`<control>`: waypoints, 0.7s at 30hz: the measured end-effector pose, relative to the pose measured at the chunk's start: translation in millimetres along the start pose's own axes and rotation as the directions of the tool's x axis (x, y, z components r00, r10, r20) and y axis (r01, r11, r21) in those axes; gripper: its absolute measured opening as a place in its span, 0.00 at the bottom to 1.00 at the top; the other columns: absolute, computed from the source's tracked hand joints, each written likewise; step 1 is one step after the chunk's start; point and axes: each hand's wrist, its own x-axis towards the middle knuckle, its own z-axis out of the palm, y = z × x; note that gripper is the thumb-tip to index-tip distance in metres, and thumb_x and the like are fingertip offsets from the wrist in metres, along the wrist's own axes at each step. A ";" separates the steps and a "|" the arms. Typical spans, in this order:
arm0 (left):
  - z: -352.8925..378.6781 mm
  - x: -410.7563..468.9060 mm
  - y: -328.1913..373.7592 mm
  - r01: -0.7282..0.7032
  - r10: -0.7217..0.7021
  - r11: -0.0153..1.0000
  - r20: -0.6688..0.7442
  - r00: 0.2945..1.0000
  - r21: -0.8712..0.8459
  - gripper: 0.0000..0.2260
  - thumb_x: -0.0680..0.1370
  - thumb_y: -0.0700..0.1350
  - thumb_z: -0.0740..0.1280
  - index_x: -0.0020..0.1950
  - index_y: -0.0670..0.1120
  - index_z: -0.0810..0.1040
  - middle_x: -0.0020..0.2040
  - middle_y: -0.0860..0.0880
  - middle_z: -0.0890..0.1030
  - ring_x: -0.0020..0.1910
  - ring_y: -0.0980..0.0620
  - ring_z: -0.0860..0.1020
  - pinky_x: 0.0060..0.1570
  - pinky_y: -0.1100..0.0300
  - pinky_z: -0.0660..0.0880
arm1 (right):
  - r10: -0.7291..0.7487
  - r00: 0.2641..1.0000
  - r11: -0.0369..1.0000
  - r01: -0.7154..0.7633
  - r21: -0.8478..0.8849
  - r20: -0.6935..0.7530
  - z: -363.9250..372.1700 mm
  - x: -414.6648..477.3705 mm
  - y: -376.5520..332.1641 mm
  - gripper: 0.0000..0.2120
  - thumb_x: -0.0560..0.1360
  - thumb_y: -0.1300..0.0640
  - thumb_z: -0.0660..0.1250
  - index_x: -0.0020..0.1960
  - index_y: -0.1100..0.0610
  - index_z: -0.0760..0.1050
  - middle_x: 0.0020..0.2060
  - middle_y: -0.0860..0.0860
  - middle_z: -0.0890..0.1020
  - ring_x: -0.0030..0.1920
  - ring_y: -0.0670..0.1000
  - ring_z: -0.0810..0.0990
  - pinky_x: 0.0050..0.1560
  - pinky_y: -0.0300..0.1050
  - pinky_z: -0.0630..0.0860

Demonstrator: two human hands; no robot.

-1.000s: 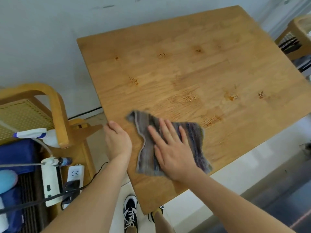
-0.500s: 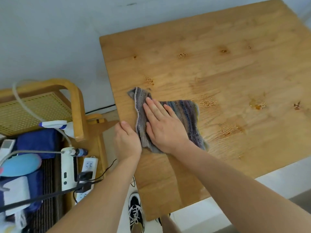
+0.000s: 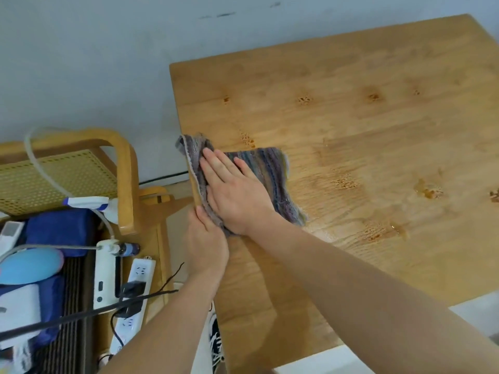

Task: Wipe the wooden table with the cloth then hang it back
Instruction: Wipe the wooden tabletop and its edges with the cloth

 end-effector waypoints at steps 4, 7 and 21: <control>0.8 -0.8 -3.7 0.020 -0.020 1.000 0.027 0.999 0.013 0.17 0.83 0.53 0.45 0.53 0.47 0.71 0.49 0.47 0.77 0.46 0.46 0.75 0.42 0.55 0.65 | -0.063 0.998 0.998 0.063 0.017 0.000 7.5 -65.5 4.0 0.28 0.82 0.49 0.42 0.80 0.58 0.52 0.79 0.52 0.52 0.79 0.51 0.48 0.77 0.52 0.49; 0.2 3.0 -0.6 -0.016 0.016 1.000 -0.002 1.000 0.014 0.18 0.83 0.53 0.46 0.56 0.47 0.72 0.50 0.47 0.78 0.48 0.43 0.77 0.42 0.55 0.68 | -0.066 0.998 0.998 0.066 0.011 -0.010 6.4 -63.4 10.5 0.27 0.82 0.51 0.46 0.79 0.57 0.54 0.79 0.51 0.54 0.79 0.51 0.50 0.77 0.52 0.51; -6.6 71.0 38.0 -0.049 0.049 0.999 0.109 0.993 -0.001 0.15 0.83 0.51 0.48 0.65 0.49 0.67 0.49 0.54 0.75 0.40 0.60 0.72 0.36 0.63 0.63 | 0.288 0.953 0.957 -0.289 0.004 -0.091 -8.1 -1.1 50.9 0.27 0.83 0.49 0.45 0.80 0.56 0.50 0.80 0.50 0.50 0.79 0.49 0.47 0.77 0.51 0.47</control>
